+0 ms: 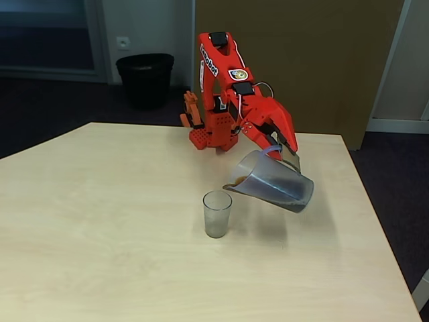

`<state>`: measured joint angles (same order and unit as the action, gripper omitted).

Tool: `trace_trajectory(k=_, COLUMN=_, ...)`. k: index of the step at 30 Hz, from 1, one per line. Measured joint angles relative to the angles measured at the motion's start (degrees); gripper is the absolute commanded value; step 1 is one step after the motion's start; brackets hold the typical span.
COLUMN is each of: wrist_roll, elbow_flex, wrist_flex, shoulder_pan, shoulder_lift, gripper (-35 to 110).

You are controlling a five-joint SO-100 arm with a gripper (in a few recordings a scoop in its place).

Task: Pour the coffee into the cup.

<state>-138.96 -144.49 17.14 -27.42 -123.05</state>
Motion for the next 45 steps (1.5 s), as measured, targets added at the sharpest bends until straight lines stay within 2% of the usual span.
trace_trajectory(k=45, wrist_roll=-8.35, elbow_flex=-3.87, wrist_flex=9.23, shoulder_pan=1.05, shoulder_lift=-1.23, gripper=0)
